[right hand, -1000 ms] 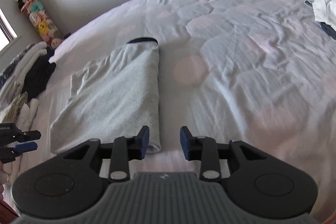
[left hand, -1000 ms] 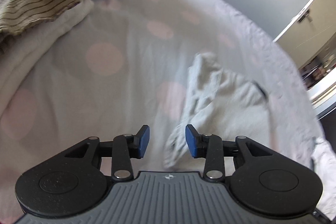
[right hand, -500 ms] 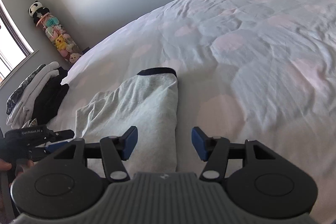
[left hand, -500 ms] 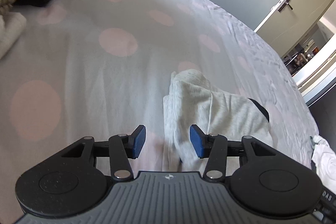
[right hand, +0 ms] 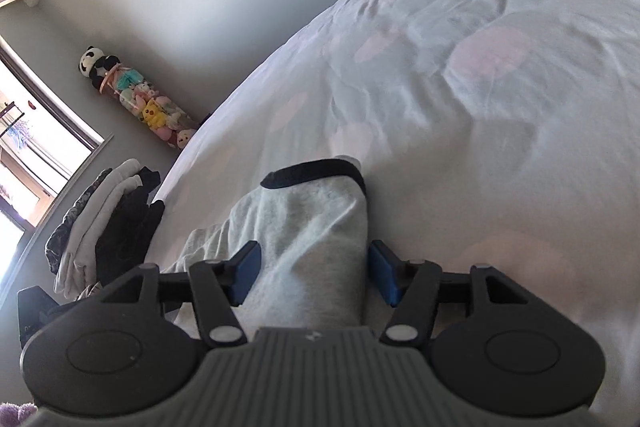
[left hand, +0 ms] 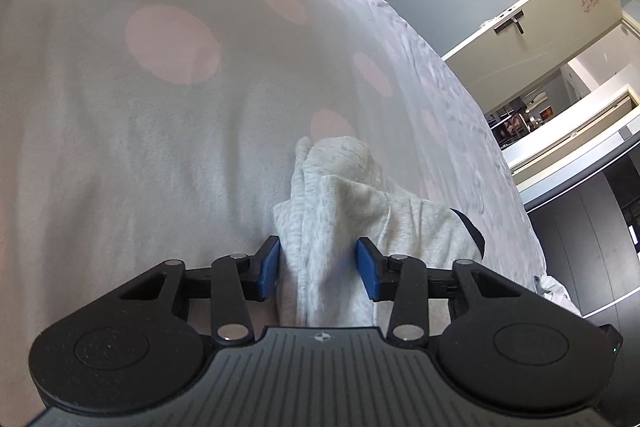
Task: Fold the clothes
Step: 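Grasp the folded grey shirt with both grippers and lift it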
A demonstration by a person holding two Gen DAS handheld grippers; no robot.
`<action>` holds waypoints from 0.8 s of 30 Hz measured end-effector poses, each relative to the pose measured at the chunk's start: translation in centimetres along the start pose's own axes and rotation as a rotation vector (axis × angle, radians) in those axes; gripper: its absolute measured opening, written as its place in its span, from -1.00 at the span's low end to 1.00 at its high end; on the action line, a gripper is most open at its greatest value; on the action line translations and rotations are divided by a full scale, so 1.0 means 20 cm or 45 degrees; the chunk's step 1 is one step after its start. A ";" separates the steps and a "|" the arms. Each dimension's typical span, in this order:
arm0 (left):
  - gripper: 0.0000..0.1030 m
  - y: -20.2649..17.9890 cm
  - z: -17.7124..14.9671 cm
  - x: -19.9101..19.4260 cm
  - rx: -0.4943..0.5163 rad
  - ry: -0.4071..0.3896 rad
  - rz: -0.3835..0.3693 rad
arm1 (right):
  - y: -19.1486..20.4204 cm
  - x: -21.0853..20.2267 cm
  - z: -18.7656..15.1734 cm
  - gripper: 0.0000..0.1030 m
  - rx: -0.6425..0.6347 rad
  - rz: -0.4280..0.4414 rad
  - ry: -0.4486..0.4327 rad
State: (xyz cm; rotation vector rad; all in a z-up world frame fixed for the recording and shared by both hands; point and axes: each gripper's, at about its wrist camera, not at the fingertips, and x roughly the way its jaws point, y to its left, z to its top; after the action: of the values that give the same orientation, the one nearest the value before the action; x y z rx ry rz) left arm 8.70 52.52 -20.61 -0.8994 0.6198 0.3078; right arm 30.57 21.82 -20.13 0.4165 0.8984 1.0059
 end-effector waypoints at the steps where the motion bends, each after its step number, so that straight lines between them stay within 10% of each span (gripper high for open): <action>1: -0.18 -0.01 0.00 0.01 0.023 -0.007 0.008 | 0.01 0.03 0.00 0.10 -0.018 0.004 0.003; 10: -0.68 -0.15 -0.06 -0.01 0.237 -0.081 0.105 | 0.01 0.07 0.00 -0.53 -0.059 -0.007 0.001; 24: -0.72 -0.45 -0.21 -0.45 0.441 -0.371 0.162 | 0.41 -0.24 -0.03 -0.62 -0.414 -0.004 -0.186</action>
State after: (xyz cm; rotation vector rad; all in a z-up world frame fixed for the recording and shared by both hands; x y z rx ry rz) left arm 4.61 43.86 -11.23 -0.4713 0.4421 0.4228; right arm 24.36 21.72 -12.76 0.2095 0.5904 1.0821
